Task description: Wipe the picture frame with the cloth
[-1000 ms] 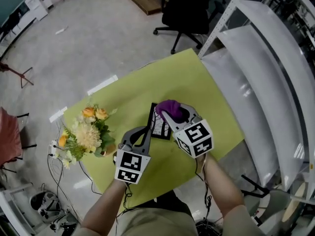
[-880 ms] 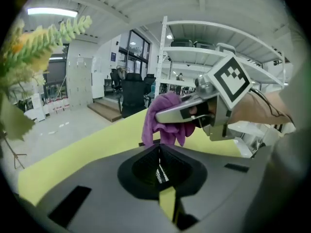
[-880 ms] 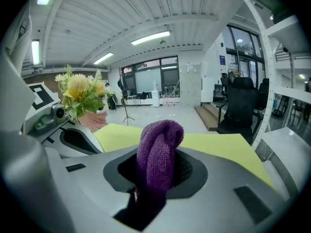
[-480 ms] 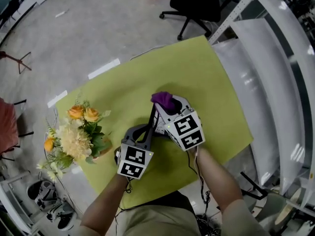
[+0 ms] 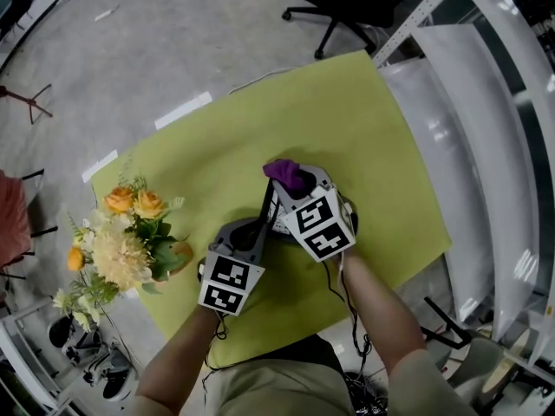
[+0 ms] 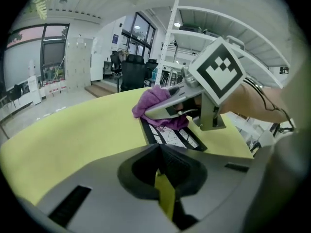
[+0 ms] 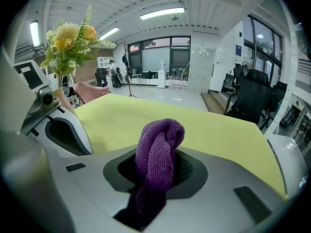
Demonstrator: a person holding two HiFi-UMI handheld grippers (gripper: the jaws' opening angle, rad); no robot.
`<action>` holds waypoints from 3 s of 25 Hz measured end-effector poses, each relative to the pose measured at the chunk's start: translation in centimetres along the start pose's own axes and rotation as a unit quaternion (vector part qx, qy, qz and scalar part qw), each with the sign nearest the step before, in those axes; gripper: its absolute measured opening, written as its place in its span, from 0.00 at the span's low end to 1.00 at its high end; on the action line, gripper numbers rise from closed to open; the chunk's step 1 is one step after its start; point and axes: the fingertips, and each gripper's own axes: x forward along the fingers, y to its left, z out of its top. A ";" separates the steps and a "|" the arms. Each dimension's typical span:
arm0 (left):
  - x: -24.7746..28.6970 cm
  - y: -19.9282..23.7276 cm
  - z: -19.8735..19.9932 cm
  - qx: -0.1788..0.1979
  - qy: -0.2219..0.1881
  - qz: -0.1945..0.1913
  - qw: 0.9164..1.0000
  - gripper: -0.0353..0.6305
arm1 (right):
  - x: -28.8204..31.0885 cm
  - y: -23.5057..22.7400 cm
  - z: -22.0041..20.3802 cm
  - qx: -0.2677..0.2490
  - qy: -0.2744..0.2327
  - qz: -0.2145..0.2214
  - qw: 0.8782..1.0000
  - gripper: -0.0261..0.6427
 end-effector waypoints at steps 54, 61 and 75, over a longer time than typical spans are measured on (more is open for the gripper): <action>0.1 0.0 0.2 0.009 -0.018 -0.009 1.000 0.06 | -8.0 4.1 1.7 0.078 -0.055 0.042 0.995 0.19; 0.1 0.0 0.0 0.018 -0.019 -0.010 1.000 0.06 | -4.2 7.7 -0.9 0.108 -0.032 0.078 0.991 0.19; 0.2 0.2 -0.1 0.003 -0.016 -0.016 1.000 0.06 | -8.2 5.3 -7.4 0.116 0.023 0.037 0.992 0.19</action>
